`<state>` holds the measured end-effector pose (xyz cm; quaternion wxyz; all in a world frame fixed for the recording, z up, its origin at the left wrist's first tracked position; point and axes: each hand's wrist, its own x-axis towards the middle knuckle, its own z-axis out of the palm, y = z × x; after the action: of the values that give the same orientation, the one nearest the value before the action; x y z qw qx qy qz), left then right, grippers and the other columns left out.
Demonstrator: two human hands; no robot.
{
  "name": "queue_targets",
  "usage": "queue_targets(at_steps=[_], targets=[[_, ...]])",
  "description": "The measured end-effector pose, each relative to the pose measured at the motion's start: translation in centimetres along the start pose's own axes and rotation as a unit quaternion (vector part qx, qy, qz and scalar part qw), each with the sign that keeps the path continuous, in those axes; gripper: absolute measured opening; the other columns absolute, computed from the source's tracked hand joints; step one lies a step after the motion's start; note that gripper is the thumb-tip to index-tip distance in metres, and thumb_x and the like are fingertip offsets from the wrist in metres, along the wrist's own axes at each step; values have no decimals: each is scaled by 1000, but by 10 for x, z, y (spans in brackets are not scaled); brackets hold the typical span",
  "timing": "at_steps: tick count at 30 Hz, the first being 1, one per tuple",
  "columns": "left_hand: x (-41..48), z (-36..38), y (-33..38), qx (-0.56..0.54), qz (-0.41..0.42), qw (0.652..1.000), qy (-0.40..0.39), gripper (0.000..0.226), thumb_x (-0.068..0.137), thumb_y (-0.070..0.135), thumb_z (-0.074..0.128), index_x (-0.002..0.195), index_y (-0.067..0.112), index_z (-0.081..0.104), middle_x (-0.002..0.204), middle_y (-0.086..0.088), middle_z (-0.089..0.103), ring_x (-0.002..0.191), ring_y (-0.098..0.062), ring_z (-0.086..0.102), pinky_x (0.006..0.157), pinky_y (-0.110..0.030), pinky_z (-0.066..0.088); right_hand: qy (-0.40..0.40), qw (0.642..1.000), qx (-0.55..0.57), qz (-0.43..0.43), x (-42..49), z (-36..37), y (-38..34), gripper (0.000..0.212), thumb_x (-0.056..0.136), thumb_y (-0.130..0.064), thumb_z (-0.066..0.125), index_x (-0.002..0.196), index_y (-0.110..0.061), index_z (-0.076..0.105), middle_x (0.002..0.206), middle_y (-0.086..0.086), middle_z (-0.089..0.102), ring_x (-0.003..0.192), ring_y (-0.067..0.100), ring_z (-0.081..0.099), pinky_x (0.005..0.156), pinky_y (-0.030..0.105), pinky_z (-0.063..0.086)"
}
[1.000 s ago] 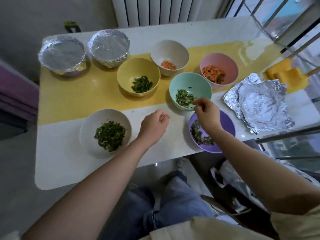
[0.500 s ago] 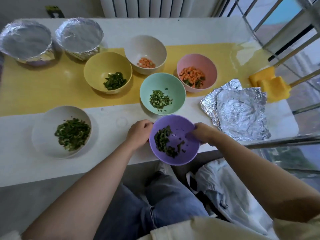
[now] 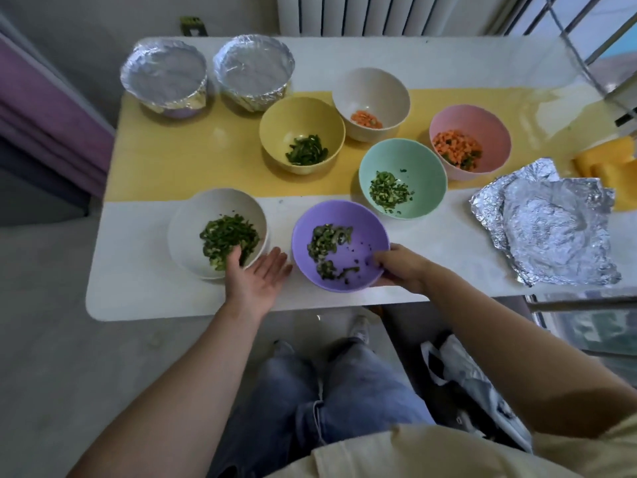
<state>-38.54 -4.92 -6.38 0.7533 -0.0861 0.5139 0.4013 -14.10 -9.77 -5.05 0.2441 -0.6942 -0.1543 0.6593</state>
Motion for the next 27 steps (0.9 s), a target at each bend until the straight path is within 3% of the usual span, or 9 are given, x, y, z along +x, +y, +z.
queue_targets(at_steps=[2,7,10,13,17,19,22,24,27], targets=[[3,-10,9,38,13,999,13,44,102,31,33,122,-3,52,136,-17,56,102,-28,62,89,-42,49,9,999,32,-1,0,15,-3,28,93,7,38,118,3,51,94,18,65,79,27,67,66,32,61],[0,-26,45,122,13,992,21,39,101,22,27,99,5,62,134,-10,60,107,-22,60,96,-34,45,18,996,92,-5,0,49,-8,23,94,7,37,113,6,50,90,17,62,78,26,65,65,29,59],[-1,-26,66,108,12,994,5,42,102,22,24,99,3,62,127,-9,62,104,-20,62,86,-35,48,8,992,127,-1,5,73,-15,18,97,5,38,109,5,50,90,18,61,80,25,63,68,30,59],[0,-24,80,102,15,995,-7,43,104,25,23,101,2,59,121,-9,65,113,-23,60,88,-37,48,10,986,167,-15,15,96,-22,17,99,2,39,111,4,50,89,18,61,78,23,62,82,37,57],[1,-34,83,144,3,989,-20,54,103,45,35,134,1,41,126,-15,62,100,-28,64,88,-43,52,34,979,194,-47,25,115,-26,15,101,-2,39,111,0,50,87,14,60,73,20,59,72,29,57],[-2,-40,79,232,-9,972,-30,57,96,53,47,130,8,41,120,-15,63,102,-31,65,87,-44,54,42,980,184,-61,29,115,-23,17,101,-6,41,112,0,51,84,12,58,69,19,55,69,28,57],[-11,-42,61,442,-17,896,-39,38,95,42,56,114,9,54,109,-11,68,88,-24,67,75,-34,54,30,989,126,-71,32,108,-17,26,101,-19,46,120,-3,53,99,12,61,86,23,60,81,35,55],[-13,-39,45,591,5,805,-49,21,98,31,53,101,11,58,102,-10,67,73,-18,63,64,-26,47,17,994,75,-83,28,98,-14,27,100,-25,49,121,-8,54,108,10,59,96,23,59,89,38,52],[-8,-26,19,732,39,674,-84,18,98,22,48,93,9,58,92,-7,66,62,-18,59,55,-24,41,-1,996,-22,-88,13,72,-13,28,99,-29,53,119,-10,57,113,10,59,100,22,60,93,39,51]])
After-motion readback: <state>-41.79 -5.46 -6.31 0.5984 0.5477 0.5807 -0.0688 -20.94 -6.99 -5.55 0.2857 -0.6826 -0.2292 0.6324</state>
